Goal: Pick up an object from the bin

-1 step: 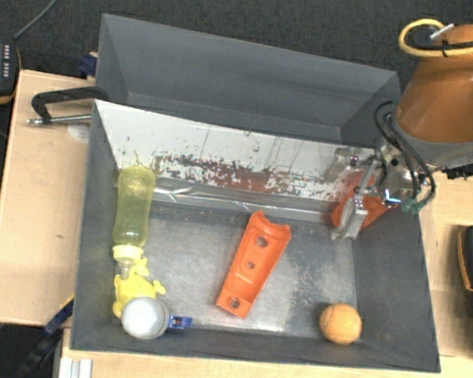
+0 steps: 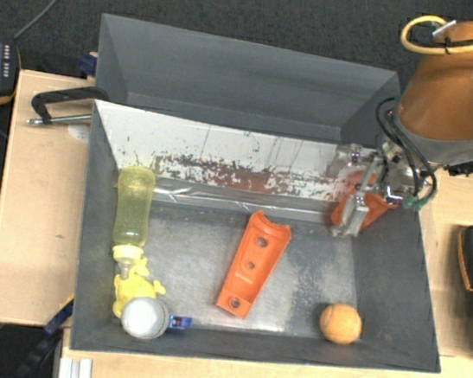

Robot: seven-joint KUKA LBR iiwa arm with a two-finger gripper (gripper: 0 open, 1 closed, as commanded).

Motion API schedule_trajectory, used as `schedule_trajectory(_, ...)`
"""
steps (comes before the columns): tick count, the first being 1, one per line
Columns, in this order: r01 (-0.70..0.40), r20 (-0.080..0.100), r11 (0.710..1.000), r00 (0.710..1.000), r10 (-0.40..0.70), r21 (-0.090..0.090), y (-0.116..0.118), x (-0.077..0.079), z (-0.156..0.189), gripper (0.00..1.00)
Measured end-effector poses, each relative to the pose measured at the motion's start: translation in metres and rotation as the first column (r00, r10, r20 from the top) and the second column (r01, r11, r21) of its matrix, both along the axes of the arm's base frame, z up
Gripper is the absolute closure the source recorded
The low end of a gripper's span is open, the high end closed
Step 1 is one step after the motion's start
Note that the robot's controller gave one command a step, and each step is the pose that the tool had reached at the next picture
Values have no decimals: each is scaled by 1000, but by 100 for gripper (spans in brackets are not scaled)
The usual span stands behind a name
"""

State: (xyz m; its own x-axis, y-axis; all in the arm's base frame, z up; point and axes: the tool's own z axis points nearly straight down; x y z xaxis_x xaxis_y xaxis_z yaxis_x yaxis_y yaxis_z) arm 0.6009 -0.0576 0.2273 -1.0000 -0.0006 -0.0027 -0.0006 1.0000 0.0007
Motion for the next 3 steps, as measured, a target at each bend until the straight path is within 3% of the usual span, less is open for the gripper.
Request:
schedule_trajectory(1,1,1,1000,1000,-1,1,21,-16,-62,0)
schedule_trajectory(2,-69,3,998,998,69,0,64,-4,-103,0)
schedule_trajectory(3,1,4,1000,1000,-1,4,61,-20,-143,0)
